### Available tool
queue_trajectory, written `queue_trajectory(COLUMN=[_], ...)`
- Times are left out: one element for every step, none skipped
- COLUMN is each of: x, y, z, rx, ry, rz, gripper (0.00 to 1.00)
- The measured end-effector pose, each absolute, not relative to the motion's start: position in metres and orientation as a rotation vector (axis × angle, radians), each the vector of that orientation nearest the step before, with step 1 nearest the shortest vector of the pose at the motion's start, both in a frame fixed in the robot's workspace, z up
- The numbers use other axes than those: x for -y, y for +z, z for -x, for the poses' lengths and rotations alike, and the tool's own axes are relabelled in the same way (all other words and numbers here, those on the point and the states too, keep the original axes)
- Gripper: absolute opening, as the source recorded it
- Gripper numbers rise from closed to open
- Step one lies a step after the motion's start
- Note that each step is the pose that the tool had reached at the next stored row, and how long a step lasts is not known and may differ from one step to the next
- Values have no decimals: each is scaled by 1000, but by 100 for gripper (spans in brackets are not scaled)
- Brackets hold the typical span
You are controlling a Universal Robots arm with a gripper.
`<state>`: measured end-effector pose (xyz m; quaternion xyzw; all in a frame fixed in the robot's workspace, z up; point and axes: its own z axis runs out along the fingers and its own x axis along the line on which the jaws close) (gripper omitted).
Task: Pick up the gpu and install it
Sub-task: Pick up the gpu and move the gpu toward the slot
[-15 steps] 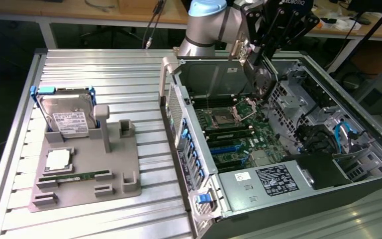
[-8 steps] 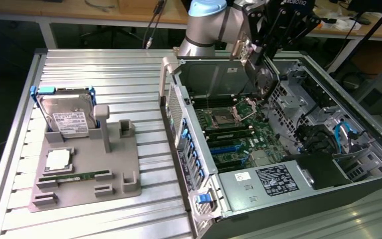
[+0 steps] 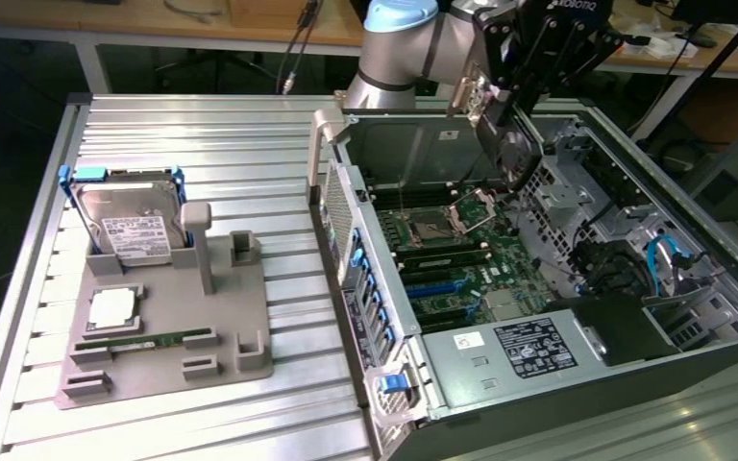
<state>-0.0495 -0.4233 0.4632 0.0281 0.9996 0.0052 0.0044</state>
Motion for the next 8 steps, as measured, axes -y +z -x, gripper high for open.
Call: queue_trajectory(x=[423,423,423,423,423,423,423,423], y=[463,463,463,463,463,463,463,463], z=[49,48,47,46,45,44,44,43], rx=[-3132,-3132,-3132,-3132,-3132,-3132,-3132,-3132], ry=[16,16,16,16,16,16,16,16], rz=[-88,-88,-88,-87,-87,-87,-87,-87], gripper=[27,27,27,27,27,27,27,27])
